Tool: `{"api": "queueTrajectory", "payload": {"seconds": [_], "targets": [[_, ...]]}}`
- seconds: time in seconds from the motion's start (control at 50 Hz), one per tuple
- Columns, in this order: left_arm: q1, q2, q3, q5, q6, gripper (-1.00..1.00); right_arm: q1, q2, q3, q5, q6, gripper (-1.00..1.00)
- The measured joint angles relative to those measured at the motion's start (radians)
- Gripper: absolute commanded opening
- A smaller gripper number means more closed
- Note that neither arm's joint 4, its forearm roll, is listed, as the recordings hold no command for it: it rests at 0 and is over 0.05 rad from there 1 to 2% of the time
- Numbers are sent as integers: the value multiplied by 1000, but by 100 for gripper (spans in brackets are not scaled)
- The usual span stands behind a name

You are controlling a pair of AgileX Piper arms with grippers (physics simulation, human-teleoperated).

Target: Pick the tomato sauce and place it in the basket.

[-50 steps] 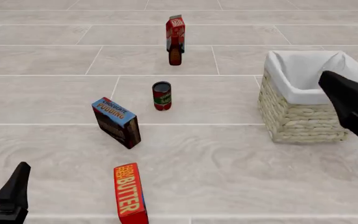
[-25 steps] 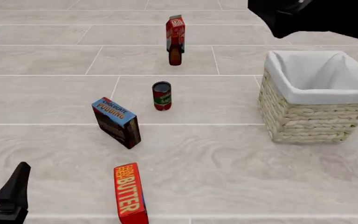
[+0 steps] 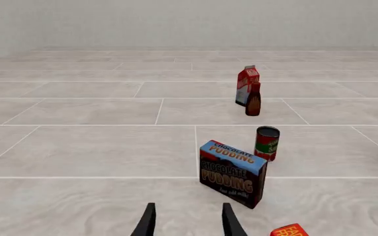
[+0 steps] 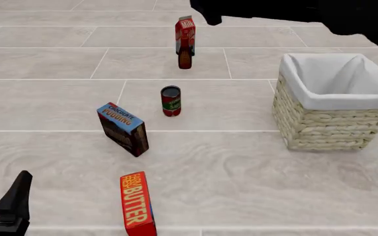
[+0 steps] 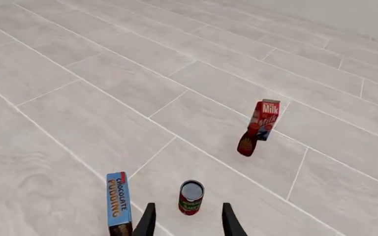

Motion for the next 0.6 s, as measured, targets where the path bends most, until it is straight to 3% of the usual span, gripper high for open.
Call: {"api": "queueTrajectory", "payload": {"seconds": [0.6], "targets": [[0,0,0,0,0,100,-4,270,-173,1,50,100]]}}
